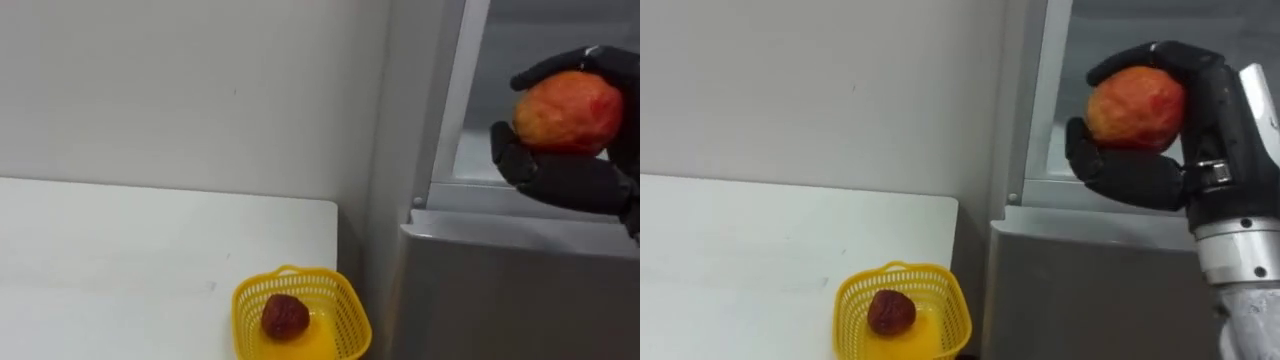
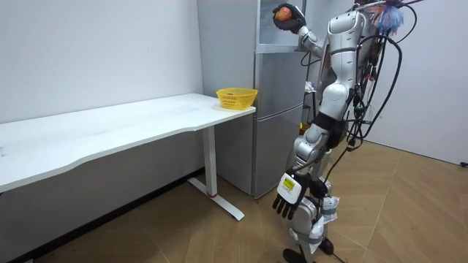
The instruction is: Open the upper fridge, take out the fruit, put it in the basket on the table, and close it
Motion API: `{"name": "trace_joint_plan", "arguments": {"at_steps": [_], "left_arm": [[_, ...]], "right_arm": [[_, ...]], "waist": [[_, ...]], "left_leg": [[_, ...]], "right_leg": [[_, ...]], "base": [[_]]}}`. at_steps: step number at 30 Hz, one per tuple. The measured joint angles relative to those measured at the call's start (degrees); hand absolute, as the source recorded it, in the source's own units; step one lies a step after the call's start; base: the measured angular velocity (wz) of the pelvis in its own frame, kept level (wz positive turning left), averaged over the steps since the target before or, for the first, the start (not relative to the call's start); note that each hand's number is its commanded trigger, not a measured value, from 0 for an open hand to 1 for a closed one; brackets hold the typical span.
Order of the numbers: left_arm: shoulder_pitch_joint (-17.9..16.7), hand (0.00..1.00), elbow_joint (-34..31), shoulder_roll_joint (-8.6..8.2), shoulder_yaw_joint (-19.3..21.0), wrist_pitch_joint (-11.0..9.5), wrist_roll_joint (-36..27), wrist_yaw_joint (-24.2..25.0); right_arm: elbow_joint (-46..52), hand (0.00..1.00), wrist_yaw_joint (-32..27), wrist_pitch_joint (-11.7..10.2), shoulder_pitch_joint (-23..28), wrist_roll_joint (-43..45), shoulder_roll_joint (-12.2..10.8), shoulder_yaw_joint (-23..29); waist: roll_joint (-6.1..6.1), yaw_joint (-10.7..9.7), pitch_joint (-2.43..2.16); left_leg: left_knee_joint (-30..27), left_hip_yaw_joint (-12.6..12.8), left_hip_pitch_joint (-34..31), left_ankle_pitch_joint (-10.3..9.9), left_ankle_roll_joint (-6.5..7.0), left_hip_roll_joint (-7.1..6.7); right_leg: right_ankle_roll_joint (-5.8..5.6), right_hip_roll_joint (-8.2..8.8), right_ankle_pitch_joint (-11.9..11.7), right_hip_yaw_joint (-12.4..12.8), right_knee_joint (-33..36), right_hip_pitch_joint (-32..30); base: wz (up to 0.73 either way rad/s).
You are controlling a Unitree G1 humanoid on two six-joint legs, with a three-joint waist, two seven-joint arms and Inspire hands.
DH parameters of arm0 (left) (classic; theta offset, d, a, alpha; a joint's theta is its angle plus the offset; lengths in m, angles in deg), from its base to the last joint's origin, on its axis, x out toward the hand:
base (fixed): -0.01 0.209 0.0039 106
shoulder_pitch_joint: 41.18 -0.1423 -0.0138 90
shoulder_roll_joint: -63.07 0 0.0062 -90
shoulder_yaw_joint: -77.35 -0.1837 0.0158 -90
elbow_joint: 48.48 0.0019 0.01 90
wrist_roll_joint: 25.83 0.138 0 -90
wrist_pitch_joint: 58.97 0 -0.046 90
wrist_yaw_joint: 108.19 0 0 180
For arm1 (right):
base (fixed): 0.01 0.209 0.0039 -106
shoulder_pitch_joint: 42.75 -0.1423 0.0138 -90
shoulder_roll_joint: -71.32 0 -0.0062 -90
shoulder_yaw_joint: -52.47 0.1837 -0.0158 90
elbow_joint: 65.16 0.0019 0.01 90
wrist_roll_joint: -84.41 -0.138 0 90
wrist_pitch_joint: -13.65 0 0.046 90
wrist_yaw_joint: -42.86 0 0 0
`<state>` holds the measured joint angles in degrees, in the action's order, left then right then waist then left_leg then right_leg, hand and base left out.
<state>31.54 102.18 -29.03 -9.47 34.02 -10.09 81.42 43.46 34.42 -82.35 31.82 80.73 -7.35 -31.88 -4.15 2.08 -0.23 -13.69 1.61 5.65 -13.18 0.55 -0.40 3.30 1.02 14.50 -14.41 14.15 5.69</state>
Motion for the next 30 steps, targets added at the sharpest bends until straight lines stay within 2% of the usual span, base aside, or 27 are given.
{"name": "trace_joint_plan", "arguments": {"at_steps": [4,8,13,16,20,25,30], "left_arm": [[0.88,0.0,1.56,0.02,0.02,-0.83,-0.32,0.11],[1.56,0.0,1.98,0.01,-0.31,-0.83,-0.3,1.24],[2.74,0.0,2.3,0.07,-1.64,-0.89,-0.3,2.49],[3.57,0.0,3.58,0.34,-1.92,-1.18,-0.46,3.16],[4.32,0.0,4.75,0.65,-2.86,-1.72,-0.56,3.49],[5.62,0.0,6.35,0.78,-2.97,-1.77,-0.39,3.38],[5.97,0.0,6.24,0.78,-4.05,-1.75,-0.49,3.39]], "right_arm": [[1.37,1.0,1.73,-0.26,0.0,4.64,-0.19,-0.94],[2.95,1.0,4.9,-0.25,-0.01,10.21,-0.37,-5.77],[3.2,1.0,9.35,-0.24,-0.03,16.39,-1.17,-10.58],[3.27,1.0,11.01,-0.24,-0.15,17.97,-2.43,-12.29],[3.06,1.0,12.59,-0.29,-0.41,17.98,-2.67,-14.36],[0.1,1.0,13.61,-0.71,-0.87,20.28,-2.68,-16.88],[-8.81,1.0,13.58,-0.01,-0.87,25.57,-2.77,-20.14]], "waist": [[-0.37,1.06,-0.05],[-0.52,1.76,0.04],[-0.89,4.17,0.17],[-1.8,5.41,0.24],[-2.49,6.51,0.61],[-2.99,7.14,0.96],[-2.69,8.77,1.18]], "left_leg": [[0.1,0.2,0.12,0.0,0.0,0.12],[0.14,0.24,0.0,0.0,0.0,0.05],[0.4,0.87,-0.33,0.0,0.0,0.46],[0.44,1.02,-0.93,0.01,0.0,0.52],[0.43,0.65,-1.29,0.0,0.01,0.44],[0.17,0.34,-2.15,0.01,0.02,0.49],[0.19,-0.31,-2.34,0.0,0.02,0.37]], "right_leg": [[0.03,-0.2,-0.4,0.38,-0.51,0.21],[0.06,-0.32,-0.56,0.11,-0.84,0.29],[0.16,-0.42,-0.86,0.08,-1.17,-0.14],[0.16,-0.47,-0.99,0.07,-1.16,-0.68],[0.04,-0.49,-1.32,-0.12,-1.59,-0.39],[0.03,-0.6,-1.74,-0.59,-2.46,-0.51],[-0.03,-0.6,-1.85,-0.89,-2.4,-0.18]], "base": [[-0.07],[0.02],[-0.02],[0.01],[0.03],[0.04],[0.02]]}}
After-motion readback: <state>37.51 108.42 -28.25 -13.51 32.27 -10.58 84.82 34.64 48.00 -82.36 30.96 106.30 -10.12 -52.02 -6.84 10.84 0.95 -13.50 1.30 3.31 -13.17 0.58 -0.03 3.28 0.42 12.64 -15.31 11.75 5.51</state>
